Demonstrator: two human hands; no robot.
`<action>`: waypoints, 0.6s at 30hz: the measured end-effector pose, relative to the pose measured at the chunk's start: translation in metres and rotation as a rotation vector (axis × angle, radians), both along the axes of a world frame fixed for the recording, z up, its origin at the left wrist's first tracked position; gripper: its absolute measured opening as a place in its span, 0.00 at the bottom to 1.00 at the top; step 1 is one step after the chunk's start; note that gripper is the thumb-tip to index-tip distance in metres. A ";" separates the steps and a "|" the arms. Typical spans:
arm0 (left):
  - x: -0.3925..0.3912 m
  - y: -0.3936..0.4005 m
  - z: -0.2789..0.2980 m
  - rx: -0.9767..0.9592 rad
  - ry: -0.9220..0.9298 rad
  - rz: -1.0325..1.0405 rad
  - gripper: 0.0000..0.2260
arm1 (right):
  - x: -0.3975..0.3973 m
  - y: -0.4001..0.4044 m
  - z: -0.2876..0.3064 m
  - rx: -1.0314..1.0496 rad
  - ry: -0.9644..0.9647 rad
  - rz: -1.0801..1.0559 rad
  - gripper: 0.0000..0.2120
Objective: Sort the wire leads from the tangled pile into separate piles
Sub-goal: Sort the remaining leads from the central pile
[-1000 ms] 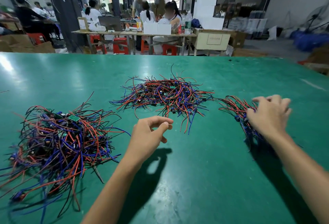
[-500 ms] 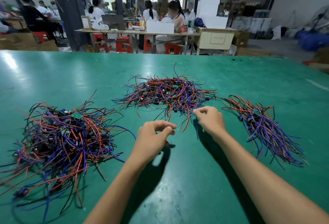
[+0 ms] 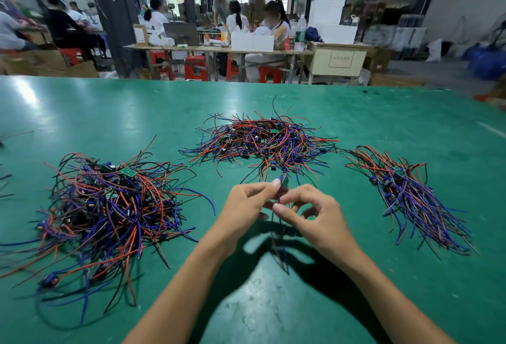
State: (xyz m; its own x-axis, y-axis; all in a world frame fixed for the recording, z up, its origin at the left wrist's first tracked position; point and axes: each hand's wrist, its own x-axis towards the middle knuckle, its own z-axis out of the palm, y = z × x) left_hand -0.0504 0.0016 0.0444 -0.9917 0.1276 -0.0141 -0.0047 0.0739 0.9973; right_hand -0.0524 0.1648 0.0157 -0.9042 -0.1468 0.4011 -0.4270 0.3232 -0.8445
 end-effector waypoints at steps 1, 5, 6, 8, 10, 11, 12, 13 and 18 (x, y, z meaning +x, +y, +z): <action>0.000 -0.003 0.001 0.009 0.015 -0.002 0.14 | 0.001 0.000 0.001 0.007 0.002 -0.012 0.04; -0.001 -0.008 0.004 0.051 0.068 0.005 0.12 | 0.000 0.007 0.004 0.058 -0.020 -0.031 0.04; -0.001 -0.008 0.005 0.056 0.086 0.008 0.12 | -0.001 0.008 0.004 0.070 -0.034 -0.032 0.05; 0.000 -0.006 0.006 0.075 0.112 0.014 0.12 | -0.001 0.009 0.007 0.051 -0.080 -0.022 0.09; 0.000 -0.005 0.008 0.104 0.134 0.026 0.11 | 0.000 0.006 0.011 -0.079 -0.130 0.035 0.14; -0.001 -0.004 0.009 0.116 0.146 0.034 0.11 | 0.001 0.004 0.012 -0.149 -0.145 0.060 0.15; 0.000 -0.004 0.010 0.123 0.155 0.040 0.10 | 0.001 0.003 0.013 -0.201 -0.157 0.066 0.15; 0.001 -0.004 0.011 0.121 0.159 0.040 0.09 | 0.001 0.001 0.014 -0.240 -0.176 0.055 0.15; 0.003 -0.008 0.010 -0.046 0.201 0.060 0.08 | -0.001 0.001 0.016 -0.366 -0.201 0.043 0.10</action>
